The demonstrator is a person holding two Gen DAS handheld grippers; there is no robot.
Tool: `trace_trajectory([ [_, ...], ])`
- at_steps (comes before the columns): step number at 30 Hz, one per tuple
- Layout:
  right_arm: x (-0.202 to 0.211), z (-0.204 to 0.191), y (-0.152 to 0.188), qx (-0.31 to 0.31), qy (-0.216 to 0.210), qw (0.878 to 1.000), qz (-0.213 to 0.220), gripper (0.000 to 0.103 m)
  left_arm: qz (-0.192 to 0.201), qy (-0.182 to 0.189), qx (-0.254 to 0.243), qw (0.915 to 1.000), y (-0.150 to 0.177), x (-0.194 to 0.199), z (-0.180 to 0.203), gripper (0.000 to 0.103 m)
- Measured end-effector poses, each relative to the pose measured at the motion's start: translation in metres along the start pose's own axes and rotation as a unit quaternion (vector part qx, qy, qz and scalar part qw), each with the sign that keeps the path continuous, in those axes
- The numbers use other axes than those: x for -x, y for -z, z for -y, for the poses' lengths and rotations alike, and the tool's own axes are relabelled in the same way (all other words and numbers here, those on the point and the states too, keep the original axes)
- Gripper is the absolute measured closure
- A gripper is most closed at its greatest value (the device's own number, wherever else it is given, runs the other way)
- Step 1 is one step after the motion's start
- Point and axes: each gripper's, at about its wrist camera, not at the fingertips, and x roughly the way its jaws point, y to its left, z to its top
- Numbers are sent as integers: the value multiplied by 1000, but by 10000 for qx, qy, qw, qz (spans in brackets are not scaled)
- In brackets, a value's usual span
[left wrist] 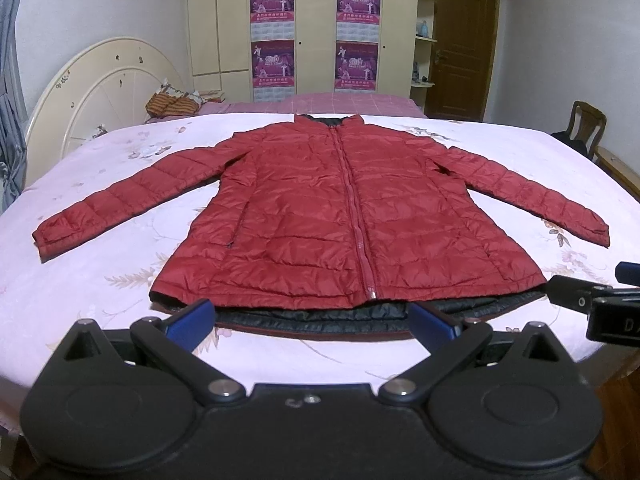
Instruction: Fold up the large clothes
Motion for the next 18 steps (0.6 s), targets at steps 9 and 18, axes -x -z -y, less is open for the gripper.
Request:
trace_trajectory([
  [9,0,1,0,-7,5,10000,7,0,6,-15,-4,10000,1,-1,1,0],
  [18,-1,2,0,-8,2,10000,5,0,5,-14,-6,10000,1,-1,1,0],
])
